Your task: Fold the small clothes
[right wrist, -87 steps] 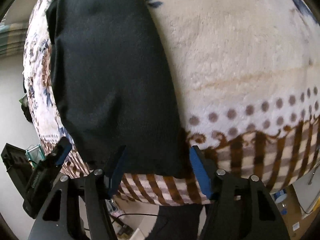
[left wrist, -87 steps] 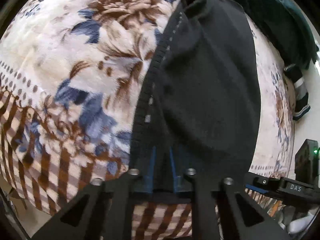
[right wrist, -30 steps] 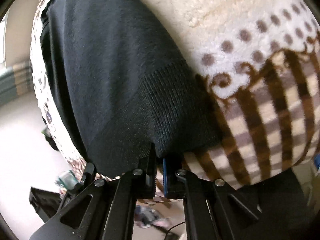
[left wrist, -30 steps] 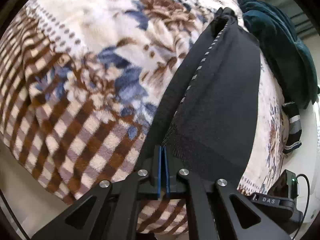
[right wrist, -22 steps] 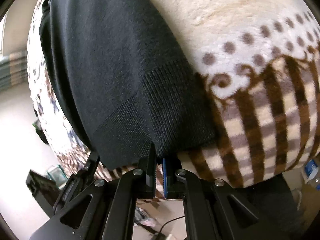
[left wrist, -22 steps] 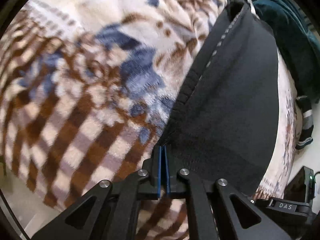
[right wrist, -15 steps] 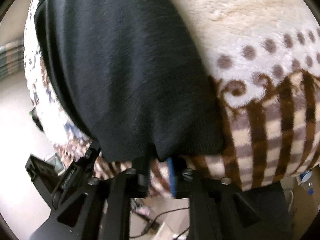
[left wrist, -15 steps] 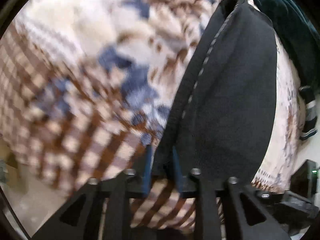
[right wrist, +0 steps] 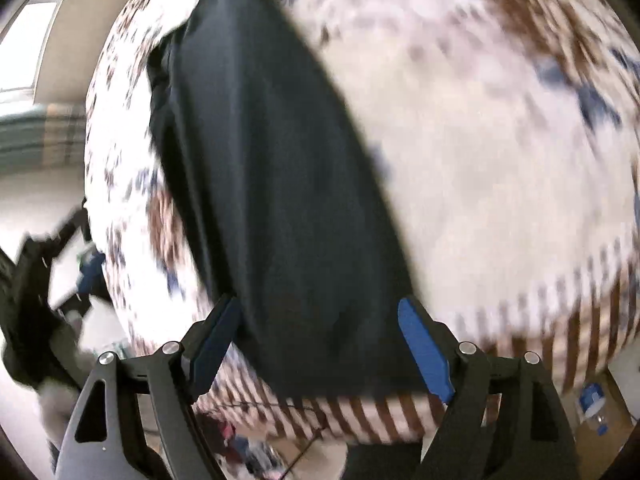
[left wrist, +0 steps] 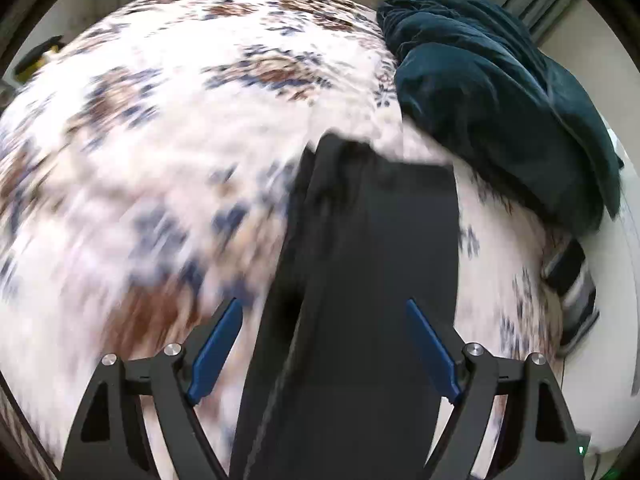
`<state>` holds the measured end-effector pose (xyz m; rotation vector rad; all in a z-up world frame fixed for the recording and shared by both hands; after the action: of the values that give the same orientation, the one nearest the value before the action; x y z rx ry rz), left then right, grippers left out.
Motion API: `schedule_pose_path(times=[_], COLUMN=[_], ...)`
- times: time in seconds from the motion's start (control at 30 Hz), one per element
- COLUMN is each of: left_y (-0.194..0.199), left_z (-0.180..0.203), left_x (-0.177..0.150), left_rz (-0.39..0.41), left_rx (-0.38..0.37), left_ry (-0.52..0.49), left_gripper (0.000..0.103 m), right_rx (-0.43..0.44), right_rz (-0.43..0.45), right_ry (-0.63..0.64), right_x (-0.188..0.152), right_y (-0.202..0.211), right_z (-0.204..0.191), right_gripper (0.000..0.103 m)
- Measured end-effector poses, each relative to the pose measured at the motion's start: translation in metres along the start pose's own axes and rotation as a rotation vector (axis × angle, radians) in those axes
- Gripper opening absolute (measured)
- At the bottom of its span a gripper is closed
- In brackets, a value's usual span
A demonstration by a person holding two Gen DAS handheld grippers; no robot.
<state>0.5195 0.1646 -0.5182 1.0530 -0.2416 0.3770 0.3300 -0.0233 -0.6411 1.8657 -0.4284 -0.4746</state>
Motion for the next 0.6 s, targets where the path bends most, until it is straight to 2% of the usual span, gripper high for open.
schedule_pose_path(times=[0.1, 0.2, 0.23, 0.3, 0.33, 0.43, 0.5, 0.6], left_y=[-0.057, -0.104, -0.121, -0.147, -0.155, -0.149, -0.142, -0.15], left_z=[-0.011, -0.017, -0.02, -0.018, -0.019, -0.026, -0.046, -0.068], left_x=[0.055, 0.085, 0.093, 0.099, 0.103, 0.113, 0.119, 0.117], left_rz=[-0.04, -0.089, -0.114, -0.159, -0.175, -0.14, -0.121, -0.163], left_rx=[-0.028, -0.041, -0.039, -0.071, -0.082, -0.167, -0.159, -0.123], left_ry=[0.013, -0.013, -0.026, -0.051, -0.053, -0.026, 0.01, 0.035], left_gripper=[0.081, 0.08, 0.073, 0.035, 0.005, 0.005, 0.005, 0.009], right_rx=[-0.031, -0.049, -0.052, -0.057, -0.055, -0.055, -0.059, -0.072], right_rz=[0.071, 0.107, 0.115, 0.114, 0.111, 0.092, 0.094, 0.094], right_ry=[-0.017, -0.046, -0.062, -0.093, -0.109, -0.141, -0.16, -0.17], right_x=[0.057, 0.11, 0.124, 0.147, 0.153, 0.162, 0.163, 0.162], right_y=[-0.009, -0.024, -0.029, -0.046, -0.052, -0.072, -0.077, -0.082], right_z=[-0.009, -0.012, -0.012, -0.009, -0.003, 0.0, 0.001, 0.0], right_gripper=[0.083, 0.083, 0.083, 0.083, 0.083, 0.083, 0.083, 0.083])
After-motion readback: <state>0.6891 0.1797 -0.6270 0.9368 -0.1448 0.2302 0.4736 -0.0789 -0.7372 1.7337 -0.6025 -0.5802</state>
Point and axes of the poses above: each gripper's, at about its wrist camera, not at the fingertips, and y roughly against the way its jaws point, z to its right, x to its top, the point moved 7 cm from there along -y, roughly the way its jaws point, and after that the axes turned 10 degrees about -x, right-handed, at the moved point
